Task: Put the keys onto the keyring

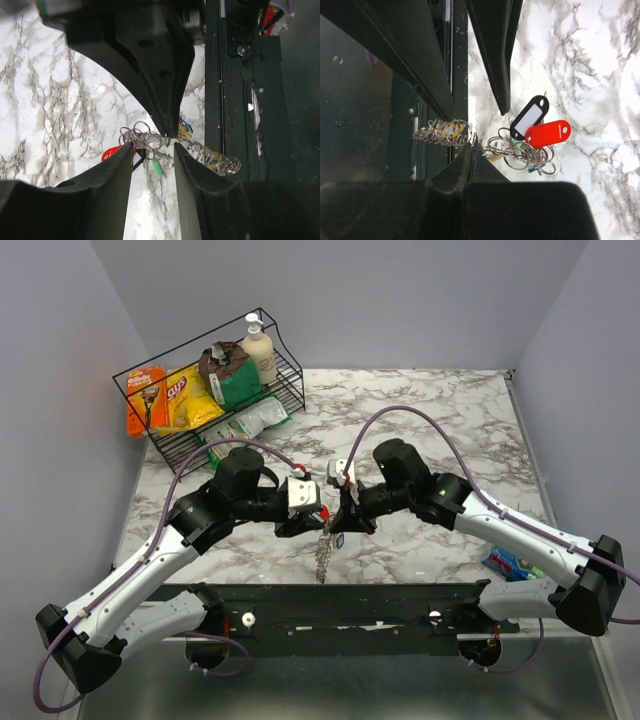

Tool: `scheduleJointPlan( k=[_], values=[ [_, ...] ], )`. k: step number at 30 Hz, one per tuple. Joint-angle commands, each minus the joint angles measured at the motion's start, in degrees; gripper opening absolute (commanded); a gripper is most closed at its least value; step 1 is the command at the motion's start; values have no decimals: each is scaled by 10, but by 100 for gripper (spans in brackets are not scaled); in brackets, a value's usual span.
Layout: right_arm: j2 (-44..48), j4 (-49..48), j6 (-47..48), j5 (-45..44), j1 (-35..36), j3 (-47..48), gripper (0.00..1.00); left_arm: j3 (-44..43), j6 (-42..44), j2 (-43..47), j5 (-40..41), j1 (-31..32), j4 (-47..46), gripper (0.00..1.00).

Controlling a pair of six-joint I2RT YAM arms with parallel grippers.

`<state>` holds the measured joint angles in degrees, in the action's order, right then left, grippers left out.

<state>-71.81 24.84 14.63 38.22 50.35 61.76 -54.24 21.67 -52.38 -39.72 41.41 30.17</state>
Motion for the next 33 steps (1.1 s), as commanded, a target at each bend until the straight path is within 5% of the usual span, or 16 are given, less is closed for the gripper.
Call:
scheduleJointPlan(
  k=[1, 21, 33],
  values=[
    [-8, -35, 3, 7, 2, -42, 1, 29, -61, -5, -1, 5, -77, 46],
    [-1, -72, 15, 33, -2, -81, 0, 108, -150, -37, -9, 32, -161, 40],
    [6, -81, 15, 36, -3, -84, 0, 92, -123, -49, 13, 33, -98, 38]
  ],
)
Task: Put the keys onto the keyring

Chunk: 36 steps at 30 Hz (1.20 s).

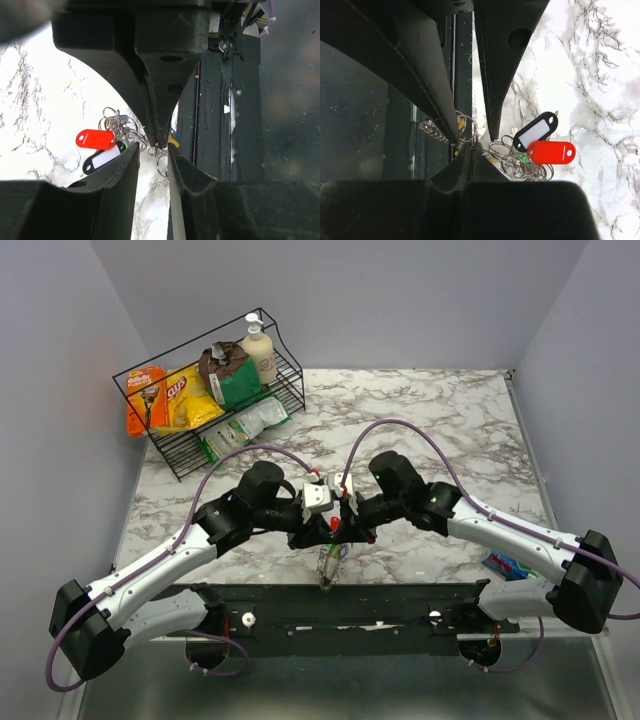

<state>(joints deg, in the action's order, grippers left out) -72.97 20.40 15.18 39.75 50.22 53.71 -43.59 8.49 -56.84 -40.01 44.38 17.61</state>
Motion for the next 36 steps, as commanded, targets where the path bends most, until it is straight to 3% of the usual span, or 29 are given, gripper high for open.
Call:
scheduleJointPlan(
  k=[1, 21, 26, 31, 36],
  values=[
    [18, -35, 10, 22, -1, -4, 0, -17, 13, -6, 19, 4, 34, 38],
    [23, -41, 8, 20, -3, -8, 0, -23, 12, -48, 34, 24, 38, 34],
    [27, -47, 7, 19, -2, -10, 0, -23, -6, -50, 64, 28, 27, 37],
    [31, -56, 2, 25, -3, -16, 0, 31, -49, 18, 106, 28, -80, 47],
    [34, -58, 3, 29, -2, -20, 1, 86, -64, 99, 164, 27, -119, 52]
  ],
)
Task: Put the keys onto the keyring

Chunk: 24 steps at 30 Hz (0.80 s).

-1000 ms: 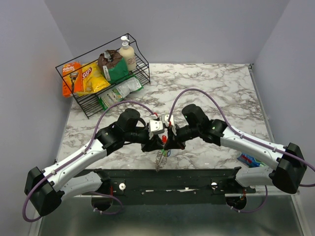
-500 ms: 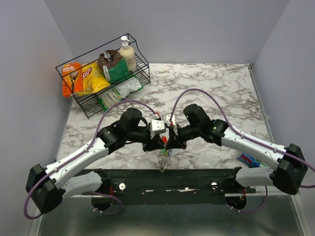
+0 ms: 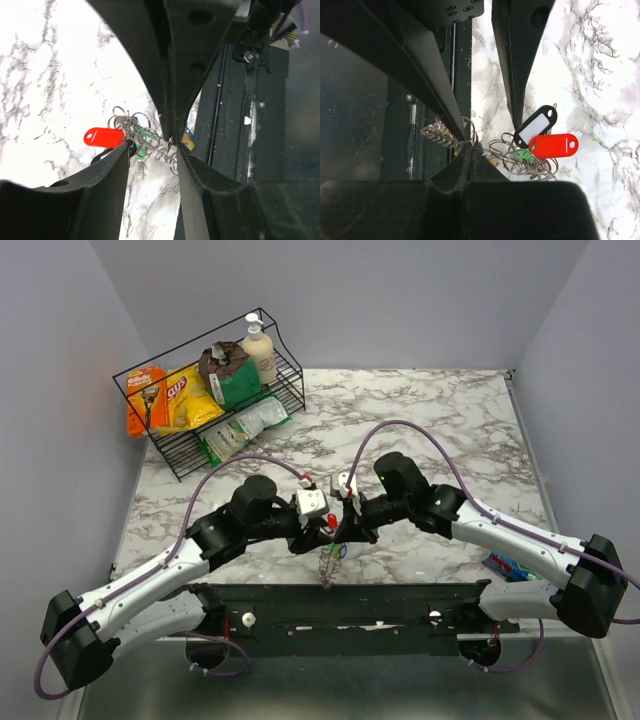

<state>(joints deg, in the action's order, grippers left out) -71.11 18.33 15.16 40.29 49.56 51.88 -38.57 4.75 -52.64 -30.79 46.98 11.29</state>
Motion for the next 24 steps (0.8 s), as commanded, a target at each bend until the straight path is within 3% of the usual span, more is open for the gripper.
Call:
scheduleJointPlan(
  k=[1, 7, 24],
  values=[
    [17, -38, 3, 23, 4, -1, 0, 43, -34, 67, 78, 1, -65, 52],
    [17, -41, 2, 27, 4, -2, 0, 83, -45, 112, 77, 2, -109, 52],
    [14, -42, 0, 25, 4, -2, 0, 75, -70, 63, 13, 3, -125, 46]
  ],
)
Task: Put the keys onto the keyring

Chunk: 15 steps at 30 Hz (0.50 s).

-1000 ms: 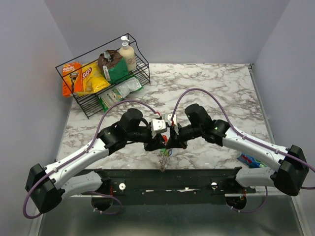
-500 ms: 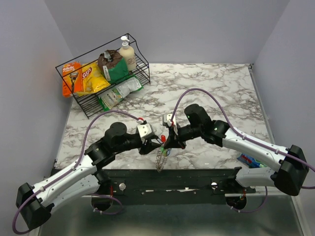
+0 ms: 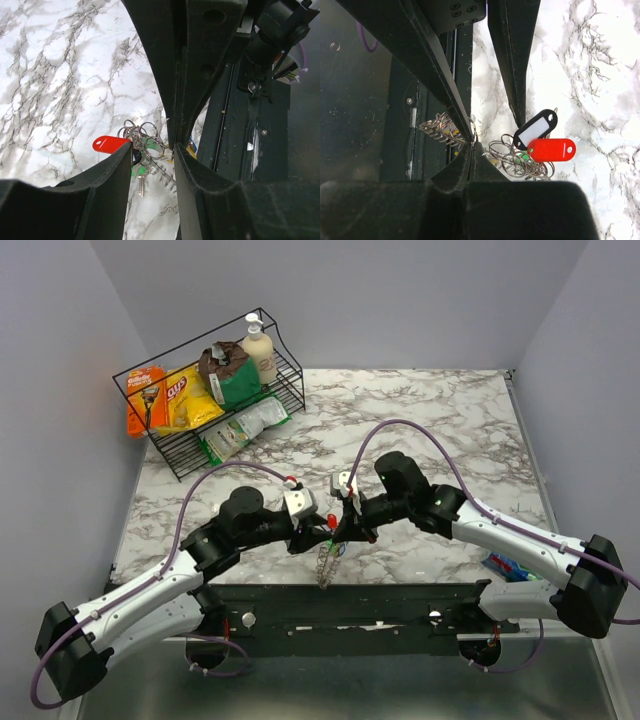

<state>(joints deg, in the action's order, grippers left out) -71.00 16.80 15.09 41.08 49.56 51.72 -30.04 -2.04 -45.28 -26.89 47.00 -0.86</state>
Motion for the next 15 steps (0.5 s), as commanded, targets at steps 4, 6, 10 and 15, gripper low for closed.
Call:
scheduleJointPlan(
  k=[4, 6, 10, 15],
  values=[
    [10, -26, 0, 21, 4, 1, 0, -20, 4, 9, -2, 5, 26, 46],
    [10, -27, 1, 22, 4, 2, 1, -12, 4, 26, -5, 5, 21, 46],
    [10, -28, 1, 20, 4, 1, 0, -13, 3, 20, -10, 11, 25, 44],
    [12, -27, 0, 17, 4, 0, 0, -30, 7, -28, -46, 18, 37, 38]
  ],
)
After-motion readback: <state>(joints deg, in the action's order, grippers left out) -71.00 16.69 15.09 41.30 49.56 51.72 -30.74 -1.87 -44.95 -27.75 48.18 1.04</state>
